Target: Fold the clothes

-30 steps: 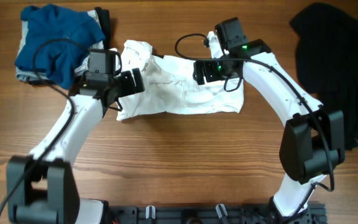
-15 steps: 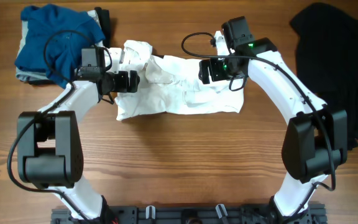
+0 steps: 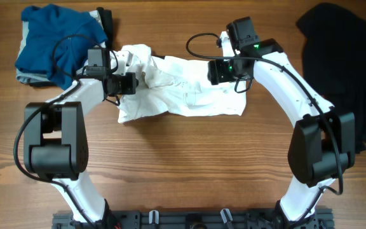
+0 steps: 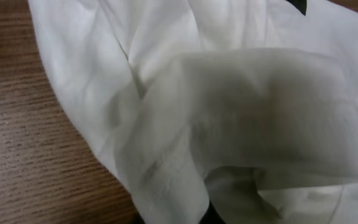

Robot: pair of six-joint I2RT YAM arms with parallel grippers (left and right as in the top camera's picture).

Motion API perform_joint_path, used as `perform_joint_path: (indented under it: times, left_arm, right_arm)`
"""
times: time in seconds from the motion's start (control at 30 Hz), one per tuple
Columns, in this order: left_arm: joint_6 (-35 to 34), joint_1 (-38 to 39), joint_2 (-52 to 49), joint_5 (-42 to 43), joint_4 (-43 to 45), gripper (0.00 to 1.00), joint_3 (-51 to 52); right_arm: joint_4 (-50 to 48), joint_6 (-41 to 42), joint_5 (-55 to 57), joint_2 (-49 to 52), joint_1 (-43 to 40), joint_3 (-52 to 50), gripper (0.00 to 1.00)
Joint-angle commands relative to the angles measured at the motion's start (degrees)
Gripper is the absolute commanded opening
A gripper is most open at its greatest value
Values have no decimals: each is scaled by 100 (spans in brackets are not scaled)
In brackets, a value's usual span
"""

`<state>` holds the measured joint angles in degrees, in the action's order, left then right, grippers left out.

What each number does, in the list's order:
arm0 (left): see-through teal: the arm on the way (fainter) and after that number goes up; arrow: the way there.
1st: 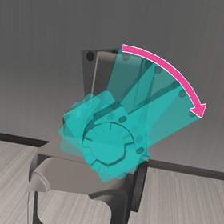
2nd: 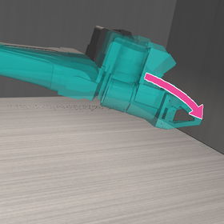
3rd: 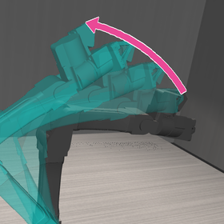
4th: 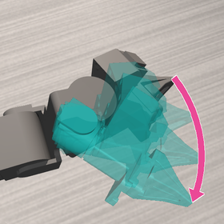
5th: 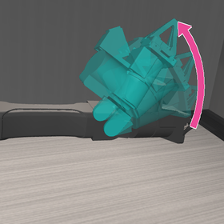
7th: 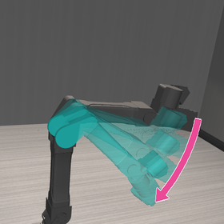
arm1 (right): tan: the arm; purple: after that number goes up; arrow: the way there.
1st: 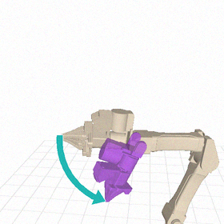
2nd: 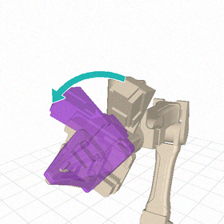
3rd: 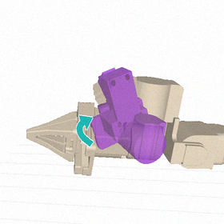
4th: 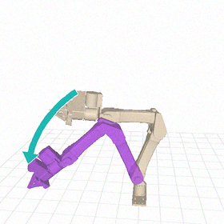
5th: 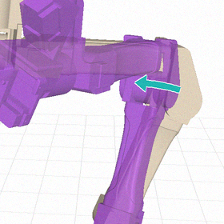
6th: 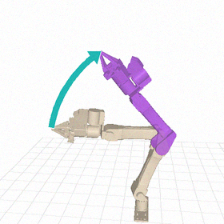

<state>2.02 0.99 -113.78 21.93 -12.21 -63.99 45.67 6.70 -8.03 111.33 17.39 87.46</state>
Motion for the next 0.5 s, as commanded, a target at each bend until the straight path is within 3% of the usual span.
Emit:
perform_joint_path:
  times: [0.0, 0.03, 0.07, 0.2, 0.47]
  left_arm:
    - [-560, -44, -83, -116, -367, 4, 170]
    - [-560, -42, 68, -116, -494, 4, 170]
    - [-575, -42, 197, -116, -595, 4, 170]
    - [-577, -42, 966, -116, -1130, 4, 170]
    - [-575, -42, 1891, -116, -1440, 4, 168]
  right_arm:
    - [-111, 267, 105, -15, -140, -136, 21]
    - [-177, 267, -52, -15, -203, -210, 9]
    - [-267, 262, -323, -15, -280, -293, 5]
    - [-643, 234, -1095, -9, -522, -669, 5]
    - [-1340, 249, -1436, 313, -769, -1217, 4]
